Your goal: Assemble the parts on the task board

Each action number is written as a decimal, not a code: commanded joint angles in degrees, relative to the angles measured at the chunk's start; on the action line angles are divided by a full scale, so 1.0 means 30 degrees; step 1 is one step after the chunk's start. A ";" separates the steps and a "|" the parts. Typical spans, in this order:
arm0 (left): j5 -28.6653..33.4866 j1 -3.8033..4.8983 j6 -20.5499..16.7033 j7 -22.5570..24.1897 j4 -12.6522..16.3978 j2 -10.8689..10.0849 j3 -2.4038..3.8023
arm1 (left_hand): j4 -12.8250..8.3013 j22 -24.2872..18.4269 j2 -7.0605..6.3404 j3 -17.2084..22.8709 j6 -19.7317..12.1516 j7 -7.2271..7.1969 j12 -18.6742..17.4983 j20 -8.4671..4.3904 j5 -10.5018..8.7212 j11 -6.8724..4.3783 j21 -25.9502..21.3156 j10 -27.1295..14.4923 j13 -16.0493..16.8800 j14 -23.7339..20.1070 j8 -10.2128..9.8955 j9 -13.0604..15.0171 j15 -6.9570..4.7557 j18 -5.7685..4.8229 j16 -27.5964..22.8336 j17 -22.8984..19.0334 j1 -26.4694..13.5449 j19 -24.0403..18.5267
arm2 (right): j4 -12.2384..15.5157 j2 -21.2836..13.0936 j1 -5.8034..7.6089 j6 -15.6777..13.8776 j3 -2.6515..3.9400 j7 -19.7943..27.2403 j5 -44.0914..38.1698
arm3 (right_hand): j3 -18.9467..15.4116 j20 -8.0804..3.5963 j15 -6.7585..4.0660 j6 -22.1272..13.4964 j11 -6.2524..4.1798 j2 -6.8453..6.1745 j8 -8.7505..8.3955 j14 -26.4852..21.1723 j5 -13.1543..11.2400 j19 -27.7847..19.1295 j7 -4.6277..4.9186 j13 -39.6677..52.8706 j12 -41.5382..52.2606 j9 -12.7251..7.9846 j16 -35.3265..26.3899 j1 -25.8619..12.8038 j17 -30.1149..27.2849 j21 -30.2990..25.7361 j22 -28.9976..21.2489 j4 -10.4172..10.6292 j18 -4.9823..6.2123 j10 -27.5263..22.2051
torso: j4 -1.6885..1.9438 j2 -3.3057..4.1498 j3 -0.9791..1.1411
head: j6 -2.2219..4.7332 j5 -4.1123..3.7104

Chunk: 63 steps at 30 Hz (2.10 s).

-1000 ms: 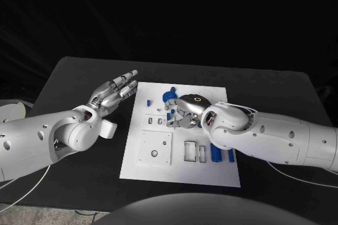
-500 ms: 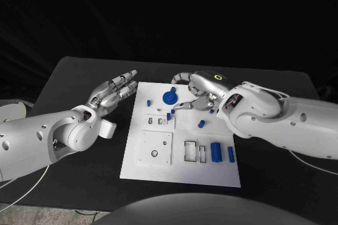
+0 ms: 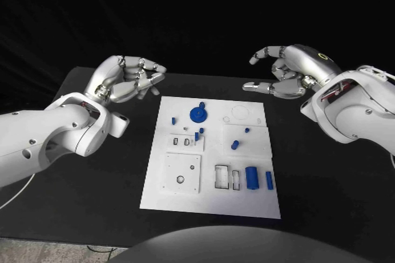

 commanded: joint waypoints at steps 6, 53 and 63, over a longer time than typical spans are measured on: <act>-0.8715 0.0977 0.4295 -1.2282 0.0143 0.1887 0.0115 | 0.0473 1.8588 0.0675 -0.1079 0.0766 -0.0838 0.9917 -0.1065 -0.1954 -0.0788 1.3847 0.4914 0.7983 0.5961 0.4094 0.4133 -0.1142 -0.2187 0.5727 1.1659 -0.3452 0.8558 | -0.0896 -0.0290 -0.1206 0.1341 -0.0131 0.0098 0.0895 | 0.0459 0.0208 0.0175 0.0409 0.0213 0.0807 0.0303 0.1993 0.0582 0.0654 0.0085 0.5018 0.0073 -0.0158 0.0062 0.0369 0.5023 0.0135 0.3978 -0.0074 -0.0363 0.1982 | -0.0041 -0.0011 0.0141 | 0.0003 0.0099; -0.9302 0.1160 1.2378 -2.2730 -0.1394 0.6730 0.0241 | -0.0101 1.9628 0.0833 -0.0378 0.0617 -0.1636 0.9917 -0.1626 -0.1791 -0.1634 1.4167 0.4914 0.7983 0.5961 0.4977 1.1574 -0.2091 -0.2282 0.5727 1.1659 -0.5093 0.9334 | -0.1067 -0.0259 -0.1875 0.1945 -0.0153 -0.0144 0.1038 | 0.0553 0.0252 0.0209 0.1264 0.0244 0.1360 0.0750 0.1993 0.1311 0.0649 0.0116 0.5018 0.0073 -0.0398 0.0062 0.0736 0.5023 0.0187 0.3982 -0.0145 -0.0365 0.1982 | 0.0038 -0.0025 0.0216 | 0.0003 0.0043; -1.0805 0.1164 1.3421 -2.2947 -0.1891 0.7573 0.0218 | -0.0139 1.9588 0.0823 -0.0230 0.0988 -0.1673 0.9917 -0.1614 -0.1956 -0.1653 1.4132 0.4914 0.7983 0.5961 0.4720 1.1673 -0.2096 -0.2269 0.5727 1.1659 -0.5069 0.9303 | -0.1102 -0.0197 -0.1877 0.2237 -0.0156 -0.0278 0.1041 | 0.0520 0.0255 0.0213 0.1472 0.0246 0.1388 0.0812 0.1993 0.1362 0.0652 0.0116 0.5018 0.0073 -0.0445 0.0062 0.0749 0.5023 0.0203 0.3985 -0.0134 -0.0368 0.1982 | 0.0023 -0.0023 0.0278 | 0.0003 0.0076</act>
